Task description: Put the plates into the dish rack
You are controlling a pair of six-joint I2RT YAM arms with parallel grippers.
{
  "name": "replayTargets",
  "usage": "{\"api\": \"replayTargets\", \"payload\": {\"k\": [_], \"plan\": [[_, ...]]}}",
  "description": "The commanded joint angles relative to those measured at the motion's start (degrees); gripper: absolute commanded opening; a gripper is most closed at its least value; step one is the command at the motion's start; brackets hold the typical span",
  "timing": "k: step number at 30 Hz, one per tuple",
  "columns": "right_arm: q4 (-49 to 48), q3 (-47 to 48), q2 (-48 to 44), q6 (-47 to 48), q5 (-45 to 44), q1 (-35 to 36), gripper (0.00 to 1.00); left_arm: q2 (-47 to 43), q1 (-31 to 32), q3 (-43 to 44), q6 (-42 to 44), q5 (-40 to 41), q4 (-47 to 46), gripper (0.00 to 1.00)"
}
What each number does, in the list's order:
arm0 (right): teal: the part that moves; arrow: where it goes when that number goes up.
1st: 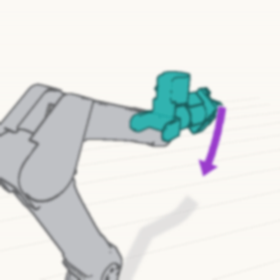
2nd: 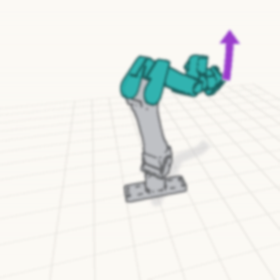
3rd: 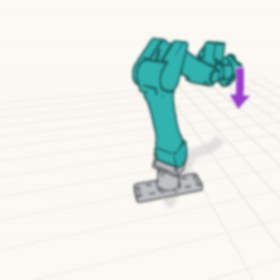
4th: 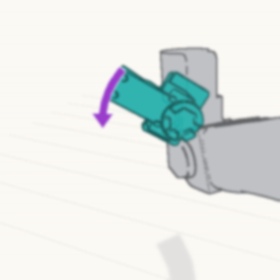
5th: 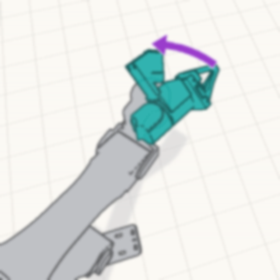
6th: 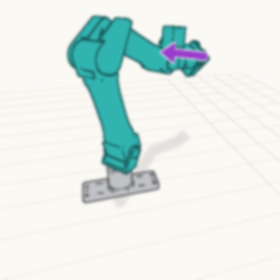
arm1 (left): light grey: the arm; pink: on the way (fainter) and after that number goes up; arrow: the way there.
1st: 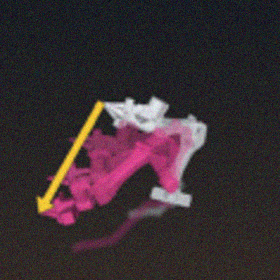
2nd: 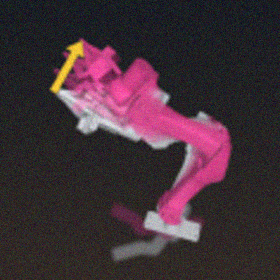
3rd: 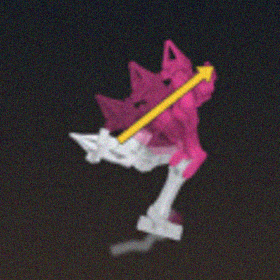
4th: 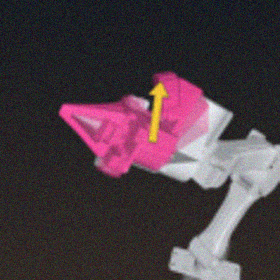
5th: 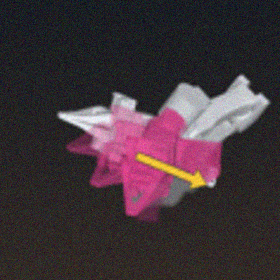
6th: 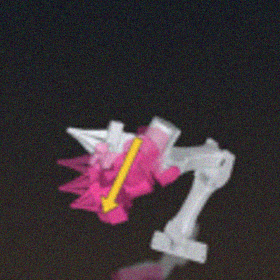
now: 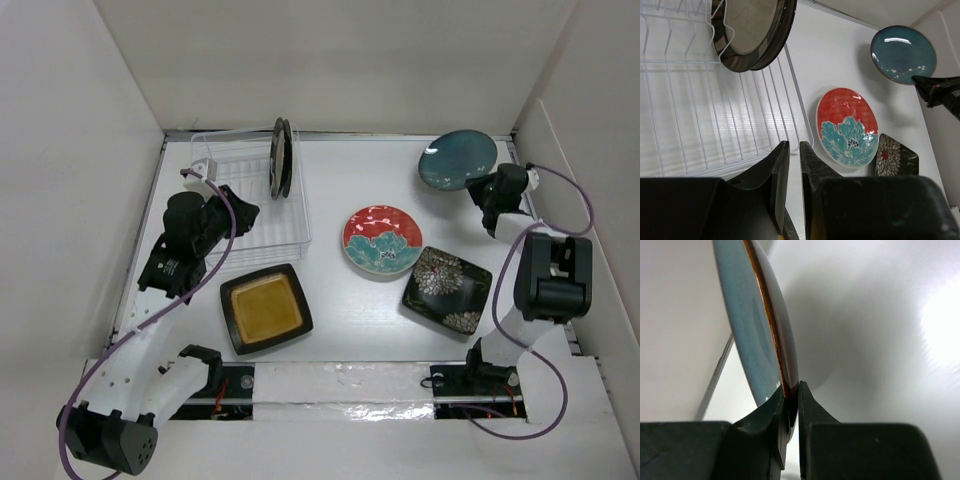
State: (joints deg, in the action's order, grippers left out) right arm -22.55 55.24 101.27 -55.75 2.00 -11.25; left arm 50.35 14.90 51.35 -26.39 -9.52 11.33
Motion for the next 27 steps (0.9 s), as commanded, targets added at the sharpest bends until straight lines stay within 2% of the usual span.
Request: {"api": "replayTargets", "payload": {"k": [1, 2, 6, 11, 12, 15, 19, 22, 23, 24, 25, 27], "plan": [[-8.4, 3.5, -16.1, 10.0, -5.5, 8.2, 0.0, -1.6, -0.2, 1.6, 0.6, -0.6, -2.8, 0.12], [-7.2, 5.4, -19.7, 13.2, -6.2, 9.7, 0.0, -1.5, -0.2, 1.6, 0.5, -0.6, -2.8, 0.12], [0.2, 12.1, -24.4, 17.9, -6.1, 18.0, 0.0, -2.3, -0.2, 1.1, 0.2, -1.8, -3.6, 0.07], [7.7, 22.6, -24.7, 24.4, -15.1, 31.8, 0.0, -3.0, -0.2, 1.0, -0.2, -0.7, -3.9, 0.0], [9.5, 24.6, -23.2, 24.9, -16.1, 36.3, 0.0, -3.1, -0.2, 0.9, -0.2, 0.0, -3.7, 0.0], [11.4, 34.1, -18.0, 25.9, -18.7, 43.1, 0.0, -3.7, -0.2, 0.5, -1.0, 4.8, -2.8, 0.0], [13.3, 40.7, -10.6, 26.5, -20.8, 50.1, 0.0, -6.8, -0.2, 0.9, -3.0, 12.4, -0.8, 0.0], [19.9, 51.9, -4.3, 27.4, -25.4, 55.1, 0.0, -11.0, -0.2, 0.9, -4.0, 15.2, -1.6, 0.0], [22.2, 59.9, 1.1, 28.5, -26.8, 56.2, 0.0, -11.6, -0.2, 1.2, -4.3, 15.4, -1.8, 0.01], [26.9, 63.7, 3.7, 29.2, -28.7, 57.5, 0.0, -12.1, -0.2, 1.7, -4.1, 15.2, -1.7, 0.04], [28.9, 67.6, 6.4, 30.0, -33.9, 58.8, 0.0, -12.2, -0.2, 2.8, -4.1, 14.9, -1.4, 0.04], [35.8, 78.6, 14.0, 30.3, -38.5, 61.4, 0.0, -12.5, -0.2, 3.7, -4.1, 14.6, -0.1, 0.05]]}}
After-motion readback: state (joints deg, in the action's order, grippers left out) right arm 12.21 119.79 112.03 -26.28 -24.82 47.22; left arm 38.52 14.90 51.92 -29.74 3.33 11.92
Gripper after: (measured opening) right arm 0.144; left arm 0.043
